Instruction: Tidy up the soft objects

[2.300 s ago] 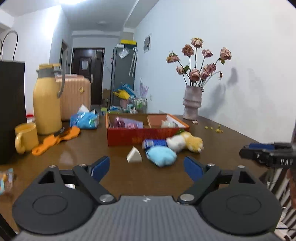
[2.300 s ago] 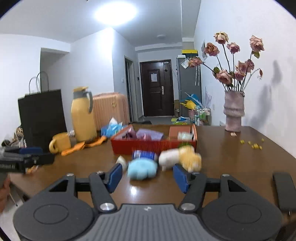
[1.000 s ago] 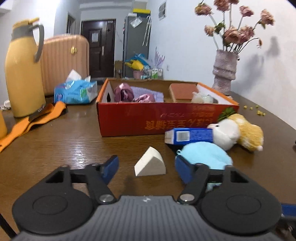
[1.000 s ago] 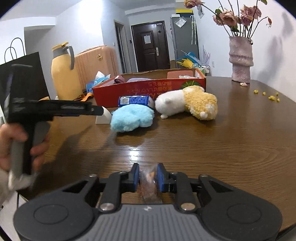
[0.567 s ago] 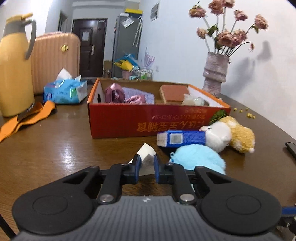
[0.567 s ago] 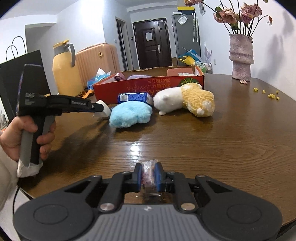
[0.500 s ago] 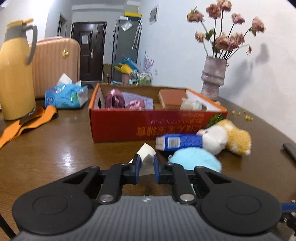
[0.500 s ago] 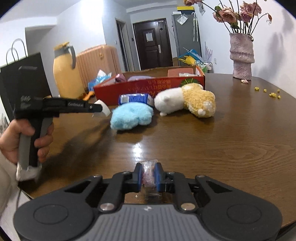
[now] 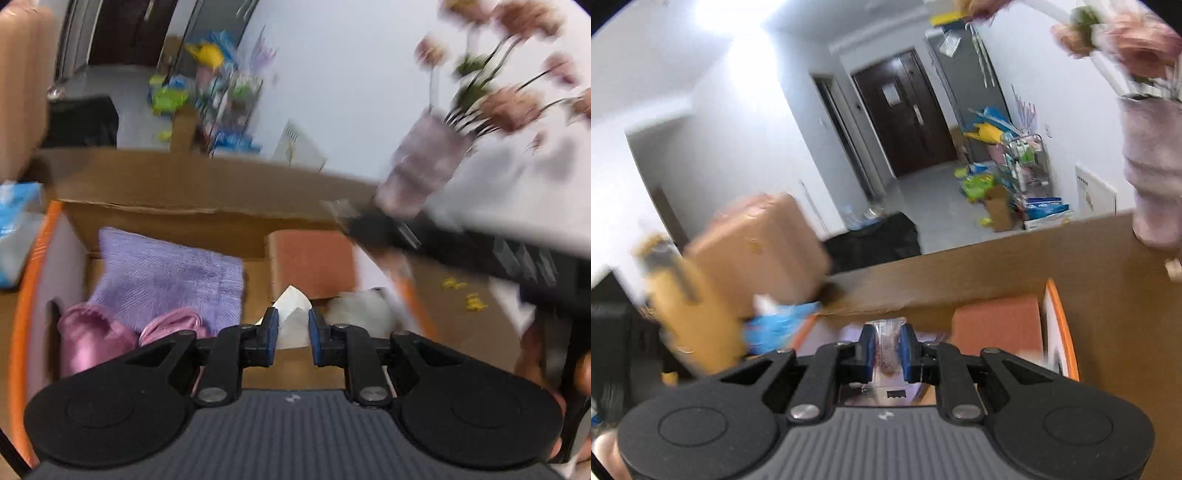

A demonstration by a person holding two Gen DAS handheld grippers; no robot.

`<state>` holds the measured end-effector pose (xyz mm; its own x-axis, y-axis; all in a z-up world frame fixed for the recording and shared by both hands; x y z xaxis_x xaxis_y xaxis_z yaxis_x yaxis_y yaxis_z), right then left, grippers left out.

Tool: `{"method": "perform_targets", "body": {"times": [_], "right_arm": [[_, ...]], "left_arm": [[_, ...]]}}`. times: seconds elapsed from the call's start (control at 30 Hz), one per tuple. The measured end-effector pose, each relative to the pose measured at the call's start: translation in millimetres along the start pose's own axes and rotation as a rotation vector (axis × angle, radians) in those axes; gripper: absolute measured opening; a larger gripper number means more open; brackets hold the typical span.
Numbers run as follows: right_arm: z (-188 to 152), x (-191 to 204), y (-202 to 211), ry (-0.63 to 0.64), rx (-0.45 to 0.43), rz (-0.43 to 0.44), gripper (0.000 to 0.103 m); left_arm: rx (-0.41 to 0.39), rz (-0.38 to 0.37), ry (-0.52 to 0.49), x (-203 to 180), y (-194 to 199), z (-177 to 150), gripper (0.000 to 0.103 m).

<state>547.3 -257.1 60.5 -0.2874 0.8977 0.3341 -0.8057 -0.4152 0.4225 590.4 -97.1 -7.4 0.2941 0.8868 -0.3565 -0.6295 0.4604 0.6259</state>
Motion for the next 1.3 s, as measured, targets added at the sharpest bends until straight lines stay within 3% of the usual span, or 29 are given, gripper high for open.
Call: {"method": "perform_targets", "body": {"times": [0.07,0.17,0.2,0.27,0.37,0.47,0.63,0.87,1.0,1.13,1.3], "right_arm": [[11,-6,-50,0.009,0.064,-0.056,0.014],[5,-18,-113,0.002,0.177,-0.124,0.015],[1,-20,-127,0.018,0.213,-0.158,0.016],[-8,-25,-142,0.013,0.247,-0.189,0.021],[-16,-24,-148,-0.009,0.258,-0.136,0.036],[-10,-22,-141,-0.041,0.233,-0.104,0.044],[26,-7,-91,0.001,0.149,-0.100,0.051],[55,1,28,0.085,0.060,-0.157,0.062],[51,0,92,0.106,0.009,-0.193,0.066],[39,7,141,0.092,-0.020,-0.176,0.066],[-2,28,197,0.123,-0.085,-0.120,0.071]], "left_arm": [[0.033,0.027,0.001,7,-30,6,0.019],[0.054,0.157,0.038,22,-51,13,0.024],[0.038,0.155,0.054,26,-50,14,0.039],[-0.023,0.236,0.020,30,-46,14,0.064],[-0.036,0.202,0.054,36,-40,15,0.067],[-0.070,0.216,0.043,37,-25,22,0.073],[-0.119,0.209,0.027,24,29,35,0.077],[-0.225,0.277,-0.070,9,144,32,0.085],[-0.273,0.315,-0.089,-5,194,21,0.086],[-0.310,0.317,-0.085,-23,230,0,0.086],[-0.409,0.296,-0.151,-44,272,-67,0.089]]}}
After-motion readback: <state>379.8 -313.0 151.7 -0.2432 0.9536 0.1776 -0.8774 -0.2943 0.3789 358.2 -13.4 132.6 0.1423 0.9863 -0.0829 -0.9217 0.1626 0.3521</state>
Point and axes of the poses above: each gripper's, at about its wrist camera, not at the fingertips, and y roughly against the way its jaws point, x to its left, z to its top, the point moved 3 cm from there along -y, roughly the way its jaws point, and after that the axes turned 4 degrees about -x, right-handed, at the moved point
